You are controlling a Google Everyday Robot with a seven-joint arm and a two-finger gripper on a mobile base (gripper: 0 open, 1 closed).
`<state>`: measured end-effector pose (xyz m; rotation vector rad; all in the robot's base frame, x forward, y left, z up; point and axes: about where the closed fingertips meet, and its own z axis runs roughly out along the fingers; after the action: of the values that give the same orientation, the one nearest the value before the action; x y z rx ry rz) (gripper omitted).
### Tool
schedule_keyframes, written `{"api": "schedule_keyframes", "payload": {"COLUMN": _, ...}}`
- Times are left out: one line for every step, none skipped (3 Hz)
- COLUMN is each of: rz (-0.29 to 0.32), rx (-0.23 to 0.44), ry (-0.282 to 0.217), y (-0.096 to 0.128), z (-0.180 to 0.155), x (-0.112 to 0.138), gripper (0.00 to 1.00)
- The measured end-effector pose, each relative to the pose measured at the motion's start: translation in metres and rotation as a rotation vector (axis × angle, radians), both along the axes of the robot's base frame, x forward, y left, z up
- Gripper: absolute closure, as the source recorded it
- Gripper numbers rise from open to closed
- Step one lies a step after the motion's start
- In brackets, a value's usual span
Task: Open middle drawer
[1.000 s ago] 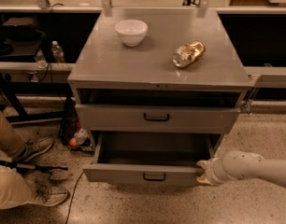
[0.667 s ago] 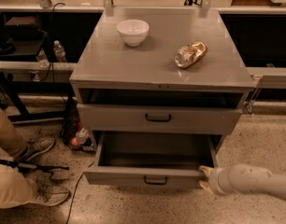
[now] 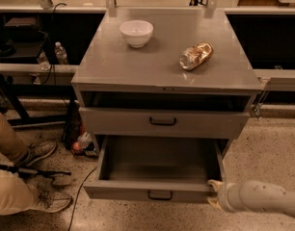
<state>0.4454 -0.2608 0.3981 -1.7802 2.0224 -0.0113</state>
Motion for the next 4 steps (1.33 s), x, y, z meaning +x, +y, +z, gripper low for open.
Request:
{"api": "schedule_keyframes", "payload": {"rz": -0.006, "rx": 0.007, "ry": 0.004, "y": 0.0, "z": -0.001, "x": -0.01, "gripper": 1.0}}
{"api": "schedule_keyframes", "payload": {"rz": -0.006, "rx": 0.007, "ry": 0.003, "y": 0.0, "z": 0.002, "x": -0.01, "gripper": 1.0}}
{"api": "schedule_keyframes", "payload": {"rz": -0.027, "rx": 0.029, "ry": 0.022, "y": 0.0, "z": -0.005, "x": -0.046, "gripper": 1.0}}
{"api": "schedule_keyframes", "payload": {"rz": -0.028, "rx": 0.031, "ry": 0.023, "y": 0.0, "z": -0.001, "x": -0.046, "gripper": 1.0}}
